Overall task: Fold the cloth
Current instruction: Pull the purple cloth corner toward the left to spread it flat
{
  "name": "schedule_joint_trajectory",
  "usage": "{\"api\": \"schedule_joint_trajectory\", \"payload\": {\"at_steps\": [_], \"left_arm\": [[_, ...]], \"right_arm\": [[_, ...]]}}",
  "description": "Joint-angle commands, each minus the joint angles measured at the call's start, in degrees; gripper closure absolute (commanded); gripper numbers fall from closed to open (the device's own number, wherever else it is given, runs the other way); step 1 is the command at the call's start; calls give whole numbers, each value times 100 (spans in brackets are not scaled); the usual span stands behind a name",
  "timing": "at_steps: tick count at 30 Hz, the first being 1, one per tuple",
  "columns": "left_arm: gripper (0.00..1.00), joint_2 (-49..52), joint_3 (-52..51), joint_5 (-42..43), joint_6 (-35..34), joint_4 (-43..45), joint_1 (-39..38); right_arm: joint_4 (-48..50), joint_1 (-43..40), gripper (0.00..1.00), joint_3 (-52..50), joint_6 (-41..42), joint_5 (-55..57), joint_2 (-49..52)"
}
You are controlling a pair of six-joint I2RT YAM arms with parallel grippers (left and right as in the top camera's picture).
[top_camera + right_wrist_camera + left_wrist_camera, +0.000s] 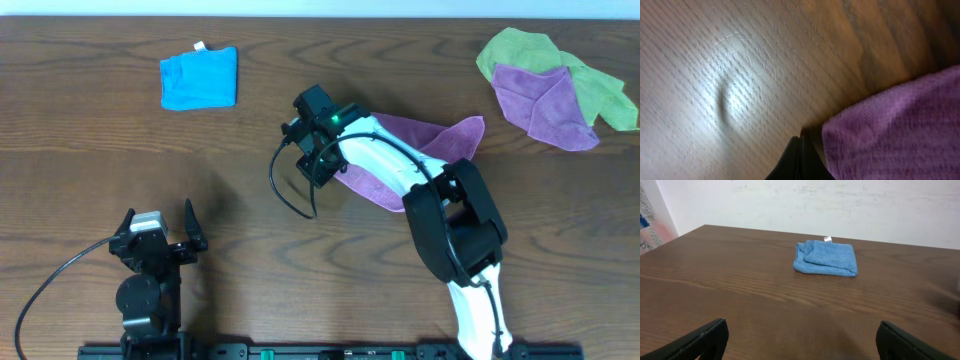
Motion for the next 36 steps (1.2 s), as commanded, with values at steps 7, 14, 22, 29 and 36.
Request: {"api": "schedule_joint_trajectory", "payload": {"at_steps": [7, 14, 22, 29, 36], "left_arm": [[4, -44, -83, -87, 83, -317, -28], [5, -44, -83, -87, 83, -317, -28], [5, -44, -83, -87, 83, -317, -28], [4, -44, -83, -87, 83, -319, -28], [5, -44, -83, -87, 83, -317, -28]], "right_arm": [[-507, 44, 99, 1029, 13, 435, 50], [-385, -293, 99, 763, 17, 988, 52], [-385, -831, 98, 743, 20, 660, 52], [-343, -809, 98, 741, 20, 317, 238], [-293, -638, 98, 741, 22, 286, 334]]}}
